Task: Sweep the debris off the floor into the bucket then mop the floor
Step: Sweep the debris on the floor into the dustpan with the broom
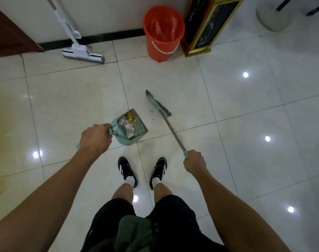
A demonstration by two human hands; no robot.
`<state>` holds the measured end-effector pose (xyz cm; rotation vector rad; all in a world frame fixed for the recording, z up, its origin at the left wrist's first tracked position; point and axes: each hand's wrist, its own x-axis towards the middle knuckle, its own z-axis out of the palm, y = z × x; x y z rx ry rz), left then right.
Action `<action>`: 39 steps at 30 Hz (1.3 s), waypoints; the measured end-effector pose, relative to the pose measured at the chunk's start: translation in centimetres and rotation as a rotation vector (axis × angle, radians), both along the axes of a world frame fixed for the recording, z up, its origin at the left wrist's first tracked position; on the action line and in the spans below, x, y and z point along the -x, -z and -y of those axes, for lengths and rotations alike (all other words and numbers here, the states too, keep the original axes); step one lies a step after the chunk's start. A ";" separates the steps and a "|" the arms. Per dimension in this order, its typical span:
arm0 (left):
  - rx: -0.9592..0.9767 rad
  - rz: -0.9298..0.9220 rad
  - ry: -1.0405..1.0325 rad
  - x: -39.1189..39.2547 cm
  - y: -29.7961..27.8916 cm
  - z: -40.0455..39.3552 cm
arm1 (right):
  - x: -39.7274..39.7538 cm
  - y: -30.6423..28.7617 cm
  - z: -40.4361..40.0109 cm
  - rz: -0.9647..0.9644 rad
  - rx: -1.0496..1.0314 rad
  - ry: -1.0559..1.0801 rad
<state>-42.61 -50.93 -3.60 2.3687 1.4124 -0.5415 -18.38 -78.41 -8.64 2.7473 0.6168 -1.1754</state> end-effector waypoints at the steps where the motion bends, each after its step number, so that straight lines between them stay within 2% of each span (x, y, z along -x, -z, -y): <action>1: 0.003 0.010 0.000 -0.1 0.1 -0.2 | 0.4 -0.1 0.0 0.013 -0.007 -0.003; 11: 0.030 0.002 0.067 -1.1 0.5 -1.4 | -0.8 -0.5 -1.0 0.206 -0.040 -0.155; 20: 0.003 -0.006 0.034 -1.5 0.9 -2.2 | -0.3 0.7 -2.6 0.010 0.023 -0.149; 28: -0.013 -0.021 0.105 -1.6 1.5 -0.5 | 1.4 -0.5 -0.6 -0.187 -0.046 0.114; 34: -0.014 0.010 0.047 0.2 0.8 -0.8 | 0.4 -1.9 -0.8 -0.172 -0.099 0.198; 39: -0.019 0.010 0.022 1.7 0.4 -0.7 | 0.4 -2.6 -1.0 -0.074 -0.073 0.068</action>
